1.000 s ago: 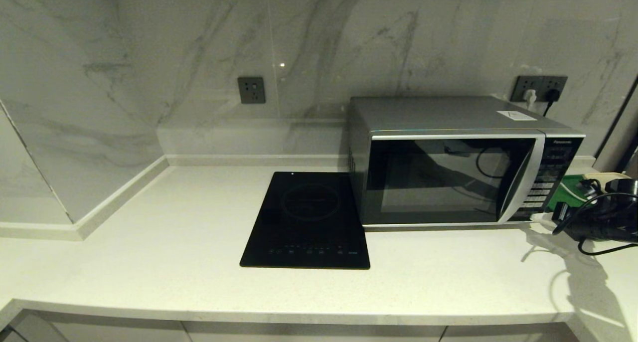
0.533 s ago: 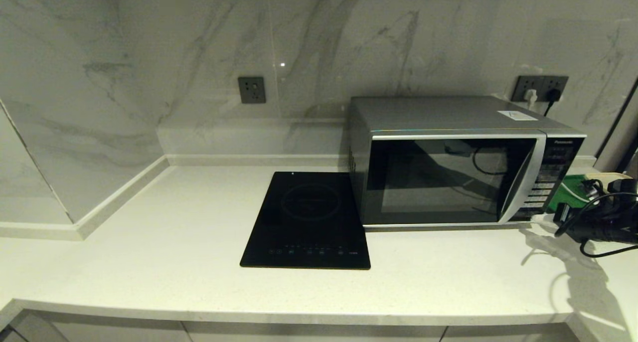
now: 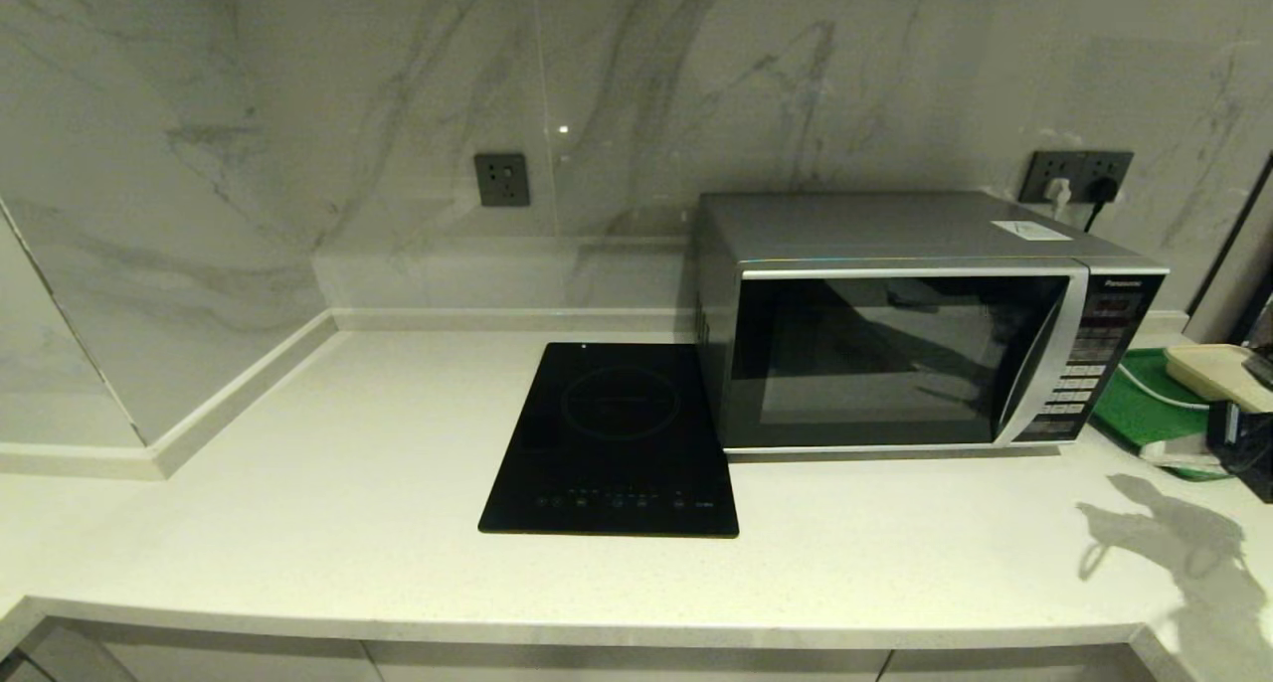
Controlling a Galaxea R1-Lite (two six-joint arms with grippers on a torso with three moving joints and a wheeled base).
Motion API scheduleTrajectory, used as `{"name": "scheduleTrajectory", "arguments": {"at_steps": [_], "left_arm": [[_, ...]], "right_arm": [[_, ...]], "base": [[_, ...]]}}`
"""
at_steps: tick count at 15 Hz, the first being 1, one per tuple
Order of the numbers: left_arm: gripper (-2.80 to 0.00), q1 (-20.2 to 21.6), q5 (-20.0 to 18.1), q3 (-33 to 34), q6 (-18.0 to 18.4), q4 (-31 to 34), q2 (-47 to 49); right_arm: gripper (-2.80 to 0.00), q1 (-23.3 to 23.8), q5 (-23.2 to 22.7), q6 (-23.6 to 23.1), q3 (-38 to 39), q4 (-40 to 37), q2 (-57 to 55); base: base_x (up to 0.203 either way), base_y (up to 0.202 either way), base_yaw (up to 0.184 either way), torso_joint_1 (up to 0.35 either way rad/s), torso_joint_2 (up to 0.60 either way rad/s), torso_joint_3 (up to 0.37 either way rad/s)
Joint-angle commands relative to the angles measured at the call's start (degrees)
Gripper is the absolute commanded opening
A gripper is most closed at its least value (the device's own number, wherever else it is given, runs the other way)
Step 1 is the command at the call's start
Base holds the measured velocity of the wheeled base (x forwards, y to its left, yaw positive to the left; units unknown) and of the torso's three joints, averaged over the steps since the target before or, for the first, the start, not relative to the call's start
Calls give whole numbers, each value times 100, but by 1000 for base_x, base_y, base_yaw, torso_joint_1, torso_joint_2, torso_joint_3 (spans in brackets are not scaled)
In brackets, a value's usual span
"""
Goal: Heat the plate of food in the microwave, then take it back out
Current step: Open the microwave oven
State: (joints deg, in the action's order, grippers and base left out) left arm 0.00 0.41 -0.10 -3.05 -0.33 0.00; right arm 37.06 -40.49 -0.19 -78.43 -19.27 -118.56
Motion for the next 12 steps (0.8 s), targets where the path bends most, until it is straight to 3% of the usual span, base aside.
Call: {"name": "scheduleTrajectory", "arguments": {"at_steps": [1,4,6,9,12], "left_arm": [[-280,0,11,1,-3,-2,0],[-280,0,2,1,-3,-2,0],[-280,0,2,1,-3,-2,0],[-280,0,10,1,-3,-2,0],[-280,0,2,1,-3,-2,0]], "right_arm": [[-280,70,363,-82,17,-752,1187],[-280,-42,1112,-239,17,-1332,2156],[-280,-298,1256,-805,59,-1534,2807],[-280,-1420,1327,-1007,117,-1693,3442],[-280,-2953,1732,-441,194,-1891,4044]], "base": [[0,0,0,0,0,0],[0,0,0,0,0,0],[0,0,0,0,0,0],[0,0,0,0,0,0],[0,0,0,0,0,0]]}}
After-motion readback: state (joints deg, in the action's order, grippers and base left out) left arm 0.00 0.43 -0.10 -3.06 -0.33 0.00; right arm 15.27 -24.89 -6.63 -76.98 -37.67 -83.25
